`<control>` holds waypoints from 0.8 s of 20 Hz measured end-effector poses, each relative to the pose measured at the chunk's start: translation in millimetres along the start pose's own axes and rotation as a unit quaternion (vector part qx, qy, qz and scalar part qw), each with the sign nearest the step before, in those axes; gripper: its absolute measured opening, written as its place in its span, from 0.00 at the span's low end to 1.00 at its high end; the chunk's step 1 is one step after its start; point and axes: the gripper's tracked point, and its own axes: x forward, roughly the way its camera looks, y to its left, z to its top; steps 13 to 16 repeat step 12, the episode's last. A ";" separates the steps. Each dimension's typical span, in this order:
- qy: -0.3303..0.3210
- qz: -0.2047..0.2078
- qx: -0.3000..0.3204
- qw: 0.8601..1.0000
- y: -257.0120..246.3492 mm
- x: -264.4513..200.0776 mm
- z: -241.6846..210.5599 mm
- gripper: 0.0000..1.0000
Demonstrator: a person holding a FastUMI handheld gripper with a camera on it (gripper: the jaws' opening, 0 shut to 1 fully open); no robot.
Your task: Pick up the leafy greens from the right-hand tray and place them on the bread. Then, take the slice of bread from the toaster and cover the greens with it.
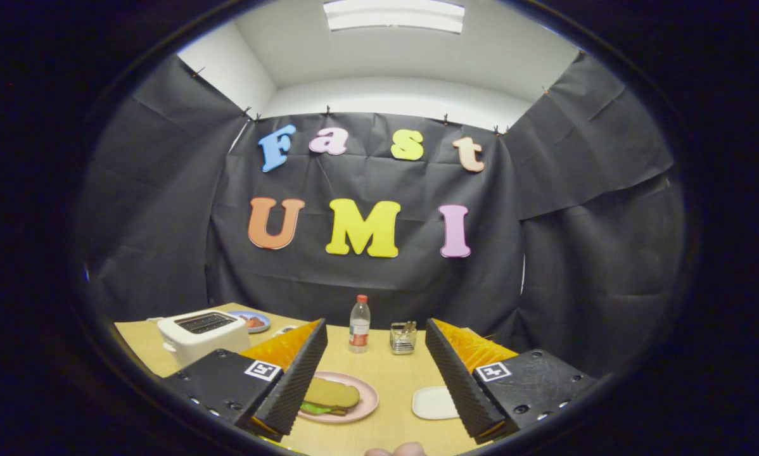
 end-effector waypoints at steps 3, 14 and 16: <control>-0.001 -0.002 0.002 1.000 -0.4 1.8 -0.2 0.95; -0.004 0.002 0.000 1.000 3.6 2.3 -1.4 0.95; -0.004 0.002 0.000 1.000 3.6 2.3 -1.4 0.95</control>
